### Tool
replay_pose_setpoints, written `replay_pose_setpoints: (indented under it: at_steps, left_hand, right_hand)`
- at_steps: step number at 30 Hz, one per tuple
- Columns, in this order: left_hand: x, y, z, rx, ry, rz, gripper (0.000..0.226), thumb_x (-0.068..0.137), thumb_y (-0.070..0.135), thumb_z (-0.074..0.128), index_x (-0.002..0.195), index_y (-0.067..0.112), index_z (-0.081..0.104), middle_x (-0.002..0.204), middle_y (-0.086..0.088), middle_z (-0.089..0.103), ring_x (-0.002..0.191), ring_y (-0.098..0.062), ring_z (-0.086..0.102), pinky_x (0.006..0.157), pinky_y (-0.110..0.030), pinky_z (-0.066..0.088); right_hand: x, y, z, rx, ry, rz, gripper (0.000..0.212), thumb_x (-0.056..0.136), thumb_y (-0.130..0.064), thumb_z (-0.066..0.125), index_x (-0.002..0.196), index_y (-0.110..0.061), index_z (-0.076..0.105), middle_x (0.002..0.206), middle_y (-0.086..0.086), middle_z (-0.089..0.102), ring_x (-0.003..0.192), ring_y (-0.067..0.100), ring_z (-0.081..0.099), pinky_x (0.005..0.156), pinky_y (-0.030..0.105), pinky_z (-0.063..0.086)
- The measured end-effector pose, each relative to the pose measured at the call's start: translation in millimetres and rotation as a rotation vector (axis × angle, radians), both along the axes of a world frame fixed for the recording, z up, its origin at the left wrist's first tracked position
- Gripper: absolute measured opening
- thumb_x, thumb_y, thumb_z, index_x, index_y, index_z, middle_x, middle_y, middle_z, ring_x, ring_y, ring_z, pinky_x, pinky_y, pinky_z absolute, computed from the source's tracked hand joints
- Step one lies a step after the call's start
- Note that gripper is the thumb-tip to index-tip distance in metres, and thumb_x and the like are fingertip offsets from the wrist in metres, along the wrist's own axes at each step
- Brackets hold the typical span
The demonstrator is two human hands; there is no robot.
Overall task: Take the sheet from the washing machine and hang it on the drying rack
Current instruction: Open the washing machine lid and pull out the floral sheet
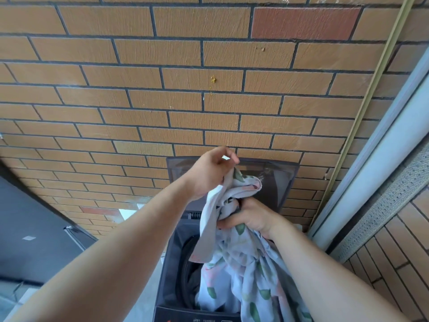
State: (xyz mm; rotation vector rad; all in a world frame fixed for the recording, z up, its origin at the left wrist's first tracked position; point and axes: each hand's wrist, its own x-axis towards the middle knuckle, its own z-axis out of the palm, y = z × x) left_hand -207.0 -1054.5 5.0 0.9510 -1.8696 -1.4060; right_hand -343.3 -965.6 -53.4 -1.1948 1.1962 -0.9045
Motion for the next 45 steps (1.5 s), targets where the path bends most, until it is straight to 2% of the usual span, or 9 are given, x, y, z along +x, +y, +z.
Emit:
replay_pose_setpoints:
  at_steps: [8, 11, 14, 17, 21, 27, 34, 39, 45]
  left_hand:
    - [19, -5, -31, 0.297, 0.109, -0.098, 0.055, 0.077, 0.018, 0.082, 0.127, 0.025, 0.061, 0.124, 0.001, 0.068, 0.114, -0.018, 0.065, 0.101, -0.040, 0.050]
    - [35, -9, -35, 0.255, -0.221, -0.213, 0.077, 0.066, 0.020, 0.089, 0.133, 0.033, 0.054, 0.129, 0.004, 0.064, 0.115, -0.014, 0.064, 0.088, -0.038, 0.057]
    - [41, -10, -40, 0.095, -0.647, -0.132, 0.039, 0.082, 0.012, 0.077, 0.116, 0.020, 0.060, 0.103, -0.004, 0.071, 0.081, -0.014, 0.074, 0.073, -0.034, 0.061]
    - [37, -11, -41, 0.171, -0.370, 0.154, 0.018, 0.092, -0.008, 0.058, 0.096, 0.006, 0.069, 0.073, -0.009, 0.073, 0.059, -0.016, 0.071, 0.060, -0.029, 0.060]
    - [26, -11, -36, 0.153, -0.030, 0.256, 0.015, 0.093, 0.002, 0.064, 0.093, 0.013, 0.075, 0.082, -0.003, 0.075, 0.073, -0.017, 0.066, 0.068, -0.029, 0.054]
    - [-1, 17, -51, 0.294, 0.116, -0.037, 0.033, 0.100, 0.047, 0.056, 0.124, 0.025, 0.064, 0.119, 0.000, 0.072, 0.111, -0.017, 0.069, 0.095, -0.032, 0.055]
    - [-20, 24, -61, -0.082, -0.074, 0.216, 0.035, 0.094, 0.044, 0.052, 0.094, 0.010, 0.059, 0.093, -0.014, 0.067, 0.080, -0.018, 0.062, 0.085, -0.049, 0.054]
    - [-16, 28, -62, 0.095, 0.058, 0.263, 0.044, 0.084, 0.065, 0.063, 0.094, 0.022, 0.070, 0.090, 0.001, 0.076, 0.088, -0.017, 0.073, 0.084, -0.043, 0.059]
    - [1, 6, -59, 0.295, 0.149, 0.422, 0.019, 0.072, 0.003, 0.075, 0.064, 0.013, 0.062, 0.063, -0.008, 0.062, 0.065, -0.021, 0.056, 0.060, -0.036, 0.047]
  right_hand:
    - [-4, -7, -8, 0.000, -0.033, -0.454, 0.033, 0.066, 0.000, 0.087, 0.096, -0.011, 0.078, 0.092, 0.011, 0.078, 0.089, 0.031, 0.075, 0.087, 0.048, 0.060]
    - [-9, -11, -8, 0.006, -0.018, -0.567, 0.030, 0.062, -0.008, 0.088, 0.091, -0.014, 0.080, 0.088, 0.009, 0.079, 0.084, 0.030, 0.076, 0.086, 0.052, 0.060]
    - [-10, -10, -7, 0.035, -0.009, -0.591, 0.026, 0.065, -0.007, 0.086, 0.089, -0.012, 0.079, 0.086, 0.010, 0.078, 0.082, 0.031, 0.076, 0.084, 0.052, 0.061]
    - [-9, -6, -7, 0.043, 0.000, -0.555, 0.024, 0.067, -0.005, 0.085, 0.089, -0.011, 0.079, 0.088, 0.011, 0.078, 0.085, 0.033, 0.075, 0.085, 0.049, 0.060]
    - [-3, -1, -4, 0.043, 0.026, -0.439, 0.027, 0.067, -0.001, 0.084, 0.092, -0.008, 0.078, 0.094, 0.012, 0.078, 0.090, 0.031, 0.075, 0.090, 0.046, 0.058]
    - [7, 5, -1, 0.023, 0.080, -0.326, 0.027, 0.070, 0.004, 0.080, 0.093, -0.009, 0.077, 0.092, 0.012, 0.078, 0.091, 0.028, 0.074, 0.087, 0.040, 0.058]
    - [5, 11, -8, 0.070, 0.104, -0.295, 0.034, 0.073, 0.002, 0.079, 0.103, -0.013, 0.074, 0.095, 0.007, 0.078, 0.095, 0.022, 0.074, 0.094, 0.041, 0.057]
    - [-5, 14, -13, 0.066, 0.085, -0.343, 0.068, 0.068, 0.000, 0.081, 0.125, -0.028, 0.056, 0.102, 0.002, 0.073, 0.092, 0.013, 0.072, 0.080, 0.027, 0.058]
    - [-25, 17, -8, 0.086, 0.095, -0.597, 0.057, 0.070, -0.003, 0.077, 0.120, -0.029, 0.065, 0.107, 0.000, 0.069, 0.095, 0.018, 0.067, 0.075, 0.029, 0.054]
